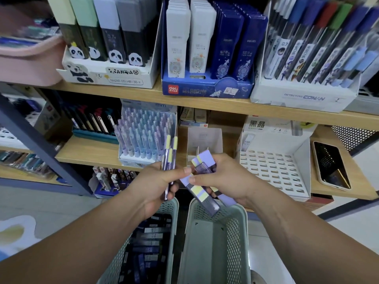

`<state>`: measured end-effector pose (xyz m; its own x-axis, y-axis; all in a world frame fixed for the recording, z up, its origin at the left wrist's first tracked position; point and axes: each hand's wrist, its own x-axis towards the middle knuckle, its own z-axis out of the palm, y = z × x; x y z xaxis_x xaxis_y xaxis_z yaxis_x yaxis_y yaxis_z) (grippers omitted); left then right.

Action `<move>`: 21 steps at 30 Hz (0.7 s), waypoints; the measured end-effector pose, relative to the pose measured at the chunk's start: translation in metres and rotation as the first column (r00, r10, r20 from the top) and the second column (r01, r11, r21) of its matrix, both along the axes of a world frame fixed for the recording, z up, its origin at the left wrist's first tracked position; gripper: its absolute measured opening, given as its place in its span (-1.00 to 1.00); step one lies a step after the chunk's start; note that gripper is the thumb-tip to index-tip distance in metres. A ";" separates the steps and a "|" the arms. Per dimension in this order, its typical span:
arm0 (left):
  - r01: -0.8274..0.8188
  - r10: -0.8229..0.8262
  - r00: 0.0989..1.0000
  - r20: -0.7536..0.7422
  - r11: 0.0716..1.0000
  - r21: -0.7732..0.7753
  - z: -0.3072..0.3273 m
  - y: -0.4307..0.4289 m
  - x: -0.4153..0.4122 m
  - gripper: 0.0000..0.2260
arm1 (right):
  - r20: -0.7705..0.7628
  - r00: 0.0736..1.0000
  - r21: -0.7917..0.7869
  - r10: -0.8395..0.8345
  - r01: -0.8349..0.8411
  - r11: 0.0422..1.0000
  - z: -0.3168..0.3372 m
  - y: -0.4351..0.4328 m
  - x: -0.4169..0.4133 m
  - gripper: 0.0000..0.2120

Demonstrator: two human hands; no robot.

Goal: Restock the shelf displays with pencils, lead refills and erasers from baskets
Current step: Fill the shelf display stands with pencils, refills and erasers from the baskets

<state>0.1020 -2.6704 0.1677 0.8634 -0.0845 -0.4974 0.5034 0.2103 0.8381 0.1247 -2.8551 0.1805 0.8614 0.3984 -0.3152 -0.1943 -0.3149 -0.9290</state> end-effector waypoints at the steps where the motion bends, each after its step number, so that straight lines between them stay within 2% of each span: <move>1: -0.006 0.006 1.000 0.000 1.000 -0.007 -0.001 -0.001 0.000 -0.61 | 0.002 1.000 0.014 -0.012 0.012 1.000 -0.001 0.002 0.000 -0.82; 4: -0.056 0.056 0.998 -0.020 0.998 0.000 -0.002 -0.003 0.002 -0.65 | -0.002 0.998 0.044 -0.059 0.059 0.997 -0.003 0.003 0.004 -0.71; 8: -0.119 0.122 0.988 -0.098 0.992 0.036 -0.007 -0.002 0.005 -0.67 | 0.060 0.963 0.078 -0.263 0.258 0.963 -0.004 -0.002 0.020 -0.77; 12: -0.115 0.118 0.986 -0.116 0.993 0.035 -0.010 -0.001 0.003 -0.72 | 0.158 0.895 0.079 -0.416 0.408 0.909 -0.005 0.001 0.037 -0.78; 15: -0.096 0.100 0.989 -0.106 0.994 0.043 -0.014 0.002 0.002 -0.78 | 0.273 0.850 0.078 -0.451 0.448 0.891 -0.009 0.007 0.049 -0.77; 21: -0.051 0.058 0.996 -0.067 0.994 0.095 -0.013 0.005 0.002 -0.87 | 0.550 0.701 -0.044 -0.454 0.568 0.822 -0.021 0.014 0.065 -0.75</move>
<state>0.1040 -2.6654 0.1547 0.8282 0.0116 -0.5602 0.5514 0.1614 0.8185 0.1897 -2.8412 0.1596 0.9660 -0.1720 0.1929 0.0861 -0.4894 -0.8678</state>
